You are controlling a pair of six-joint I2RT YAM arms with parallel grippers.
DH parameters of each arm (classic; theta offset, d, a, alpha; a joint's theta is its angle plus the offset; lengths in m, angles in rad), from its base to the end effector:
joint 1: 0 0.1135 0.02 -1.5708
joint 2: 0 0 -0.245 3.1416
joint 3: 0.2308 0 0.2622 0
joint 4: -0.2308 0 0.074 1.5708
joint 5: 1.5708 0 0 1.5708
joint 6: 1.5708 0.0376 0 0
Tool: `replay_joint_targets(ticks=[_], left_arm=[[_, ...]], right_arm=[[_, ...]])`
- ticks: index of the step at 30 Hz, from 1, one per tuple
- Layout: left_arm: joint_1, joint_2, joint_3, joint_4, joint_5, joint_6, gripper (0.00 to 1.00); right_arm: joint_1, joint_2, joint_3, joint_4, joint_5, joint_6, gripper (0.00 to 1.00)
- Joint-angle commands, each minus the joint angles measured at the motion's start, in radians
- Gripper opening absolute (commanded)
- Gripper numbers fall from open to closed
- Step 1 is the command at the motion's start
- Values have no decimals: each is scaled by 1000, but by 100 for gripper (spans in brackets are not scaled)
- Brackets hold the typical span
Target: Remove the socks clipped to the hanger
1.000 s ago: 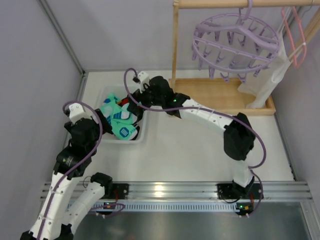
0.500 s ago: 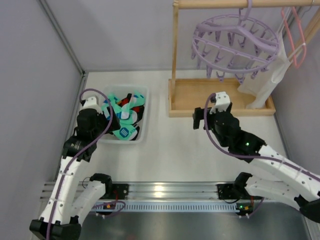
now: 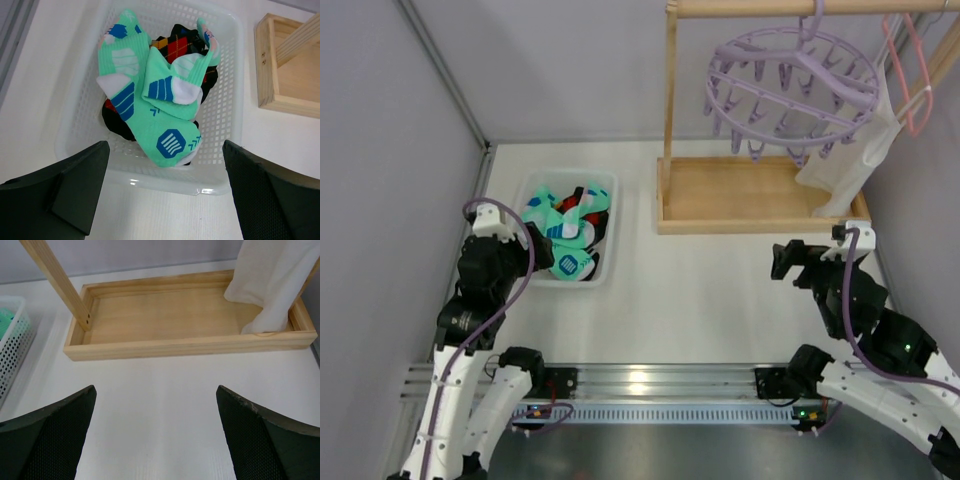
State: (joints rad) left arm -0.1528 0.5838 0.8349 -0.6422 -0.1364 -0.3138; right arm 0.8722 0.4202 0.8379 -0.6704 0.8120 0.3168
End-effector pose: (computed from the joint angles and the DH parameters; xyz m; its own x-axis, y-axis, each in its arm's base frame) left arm 0.1498 -0.0179 0.3277 -0.3666 -0.2530 -0.8953 -0.0910 0.9675 -0.2361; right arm 0.0865 0.0605 0.3468 -0.1762 0.1236 -0.9766 -0.0212 0.9914 0.1292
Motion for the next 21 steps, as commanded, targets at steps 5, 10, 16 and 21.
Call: replay_joint_targets(ticks=[5, 10, 16, 21], left_arm=[[-17, -47, -10, 53, -20, 15, 98], [-21, -52, -10, 53, -3, 24, 98], [-33, -73, -14, 58, 0, 32, 98], [-42, -75, -14, 58, -3, 32, 98]], right_arm=[[-7, -52, 6, -110, 29, -19, 99], [-7, -23, -2, -98, 38, -41, 99], [-9, 12, -3, -67, 26, -38, 99], [-9, 25, -23, -29, 27, -41, 99]])
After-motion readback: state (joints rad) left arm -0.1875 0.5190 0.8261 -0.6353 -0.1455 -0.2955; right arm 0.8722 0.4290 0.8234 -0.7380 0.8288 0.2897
